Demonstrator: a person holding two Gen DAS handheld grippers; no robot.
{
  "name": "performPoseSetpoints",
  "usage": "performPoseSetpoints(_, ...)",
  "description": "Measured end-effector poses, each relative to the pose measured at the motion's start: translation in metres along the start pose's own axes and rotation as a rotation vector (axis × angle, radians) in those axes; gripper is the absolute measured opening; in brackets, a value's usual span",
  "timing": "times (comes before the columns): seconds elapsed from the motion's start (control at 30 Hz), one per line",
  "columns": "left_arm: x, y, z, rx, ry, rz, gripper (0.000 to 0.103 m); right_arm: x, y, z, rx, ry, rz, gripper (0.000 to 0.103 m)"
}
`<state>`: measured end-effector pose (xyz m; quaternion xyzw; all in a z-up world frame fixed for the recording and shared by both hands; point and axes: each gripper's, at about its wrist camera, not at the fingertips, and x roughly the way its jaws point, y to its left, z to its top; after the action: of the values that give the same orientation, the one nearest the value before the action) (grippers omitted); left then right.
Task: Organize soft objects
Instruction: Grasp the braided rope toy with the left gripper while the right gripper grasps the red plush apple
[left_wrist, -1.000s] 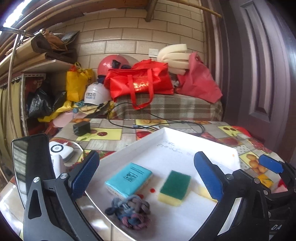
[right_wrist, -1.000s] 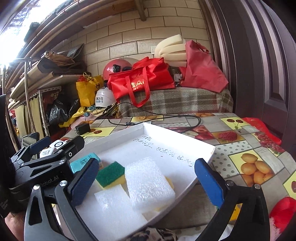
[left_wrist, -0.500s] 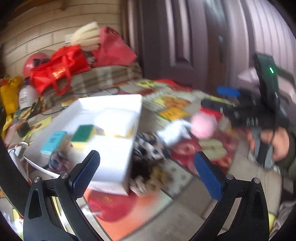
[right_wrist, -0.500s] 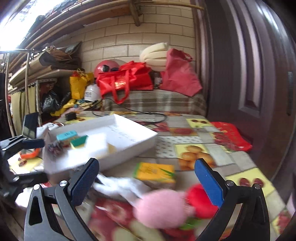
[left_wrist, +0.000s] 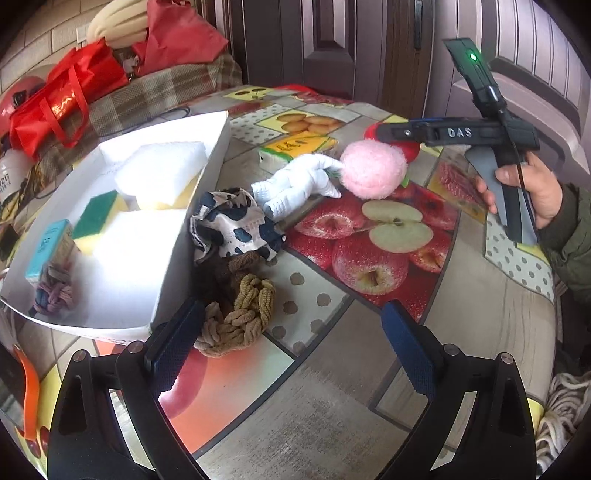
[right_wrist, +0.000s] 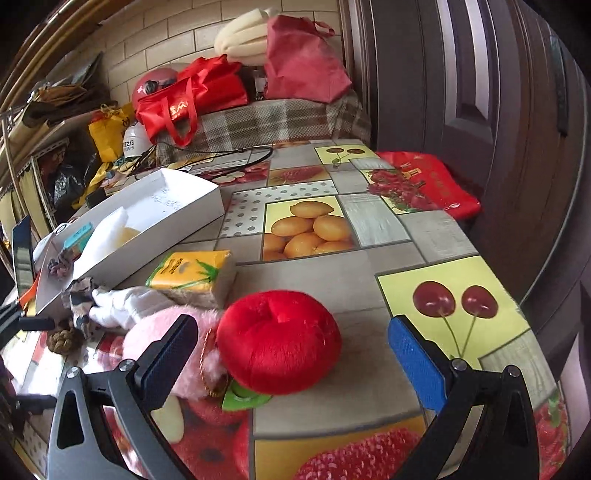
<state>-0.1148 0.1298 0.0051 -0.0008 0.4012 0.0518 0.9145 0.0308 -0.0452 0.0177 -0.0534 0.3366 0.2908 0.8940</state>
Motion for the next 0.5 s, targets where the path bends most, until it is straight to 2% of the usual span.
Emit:
performPoseSetpoints(0.03, 0.001, -0.003, 0.0, 0.014, 0.006, -0.012, 0.097, 0.005, 0.001, 0.0, 0.0, 0.024, 0.004, 0.102)
performPoseSetpoints(0.07, 0.0, -0.006, -0.001, 0.021, 0.007, -0.034, 0.097, 0.007, 0.0, -0.001, -0.001, 0.04, 0.01, 0.095)
performPoseSetpoints(0.17, -0.009, -0.024, -0.005, 0.037, -0.003, -0.214, 0.097, 0.001, -0.006, -0.003, 0.024, 0.028, 0.033, 0.091)
performPoseSetpoints(0.23, -0.018, -0.041, -0.008, 0.079, -0.017, -0.274, 0.097, -0.001, -0.014, -0.004, 0.057, 0.027, 0.03, 0.091)
performPoseSetpoints(0.3, -0.029, -0.048, -0.009, 0.105, -0.057, -0.232, 0.097, -0.005, -0.022, -0.005, 0.096, 0.014, 0.031, 0.092)
performPoseSetpoints(0.37, -0.034, -0.04, -0.006, 0.064, -0.09, -0.2, 0.097, -0.005, -0.025, -0.004, 0.116, 0.011, 0.032, 0.092)
performPoseSetpoints(0.5, -0.016, -0.021, 0.001, -0.042, -0.035, -0.174, 0.097, -0.009, -0.03, -0.003, 0.138, -0.011, 0.047, 0.093)
